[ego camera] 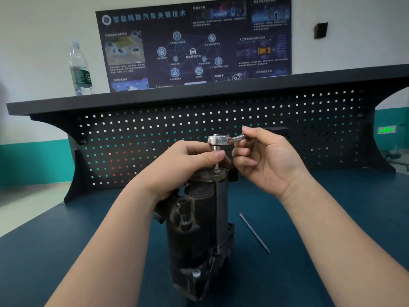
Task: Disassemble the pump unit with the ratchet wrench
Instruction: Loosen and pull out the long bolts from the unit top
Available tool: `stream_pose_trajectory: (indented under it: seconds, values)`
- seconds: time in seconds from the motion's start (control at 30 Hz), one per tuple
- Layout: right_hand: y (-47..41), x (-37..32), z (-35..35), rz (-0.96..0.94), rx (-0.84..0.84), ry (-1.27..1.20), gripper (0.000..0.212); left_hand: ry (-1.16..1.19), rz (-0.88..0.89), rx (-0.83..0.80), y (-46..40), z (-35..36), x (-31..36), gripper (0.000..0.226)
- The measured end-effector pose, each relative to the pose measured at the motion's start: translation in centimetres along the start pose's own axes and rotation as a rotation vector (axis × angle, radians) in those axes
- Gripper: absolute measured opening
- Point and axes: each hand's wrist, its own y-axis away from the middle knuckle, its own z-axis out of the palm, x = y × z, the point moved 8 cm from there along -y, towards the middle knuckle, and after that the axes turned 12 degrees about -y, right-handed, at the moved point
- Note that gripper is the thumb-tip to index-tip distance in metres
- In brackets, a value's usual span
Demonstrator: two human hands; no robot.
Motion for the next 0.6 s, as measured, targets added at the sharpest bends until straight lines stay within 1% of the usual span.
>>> stream_pose_trajectory:
  seconds: [0.07,0.1,0.13,0.17,0.23,0.27,0.3,0.33,0.37,0.4,0.43,0.5,0.53,0.57,0.6]
  values:
    - [0.0,-0.3,-0.1,-0.054,0.032,0.007,0.025,-0.007,-0.015,0.035,-0.1,-0.1,-0.1,0.032]
    - [0.0,-0.6,-0.3,-0.121,0.057,0.026,0.026,-0.021,-0.023,0.052,-0.1,-0.1,-0.1,0.034]
    - [0.1,-1.0,-0.4,-0.230,0.074,0.074,0.028,-0.040,-0.031,0.066,-0.2,0.0,-0.1,0.032]
    - [0.6,-1.7,-0.2,-0.392,0.082,0.171,0.030,-0.061,-0.043,0.078,-0.3,0.1,-0.1,0.028]
    - [3.3,-3.4,1.4,-0.864,0.057,0.502,0.024,-0.092,-0.065,0.111,-0.5,0.2,-0.1,0.021]
    - [4.9,-3.6,2.7,-1.088,-0.023,0.692,0.019,-0.105,-0.066,0.126,-0.5,0.2,-0.1,0.020]
    - [6.0,-3.2,3.9,-1.252,-0.126,0.869,0.016,-0.124,-0.062,0.136,-0.6,0.2,0.0,0.020]
    - [6.5,-2.7,4.5,-1.339,-0.203,0.976,0.014,-0.137,-0.059,0.141,-0.6,0.2,0.0,0.020]
    - [6.3,-2.7,4.4,-1.337,-0.217,0.992,0.014,-0.130,-0.060,0.142,-0.6,0.2,0.0,0.020]
    - [5.6,-3.2,3.9,-1.228,-0.176,0.883,0.016,-0.105,-0.065,0.140,-0.5,0.3,0.0,0.018]
    - [4.3,-3.6,2.8,-1.040,-0.101,0.666,0.019,-0.079,-0.066,0.134,-0.5,0.3,0.0,0.017]
    - [1.4,-2.6,0.4,-0.590,0.028,0.185,0.032,-0.060,-0.053,0.121,-0.5,0.5,0.1,0.015]
    - [0.4,-1.8,-0.3,-0.400,0.070,0.052,0.032,-0.063,-0.051,0.120,-0.6,0.5,0.1,0.014]
    - [-0.1,-1.2,-0.8,-0.260,0.108,0.010,0.028,-0.069,-0.056,0.124,-0.6,0.4,0.1,0.014]
    - [-0.3,-1.0,-0.8,-0.189,0.110,0.018,0.024,-0.078,-0.065,0.131,-0.6,0.3,0.1,0.013]
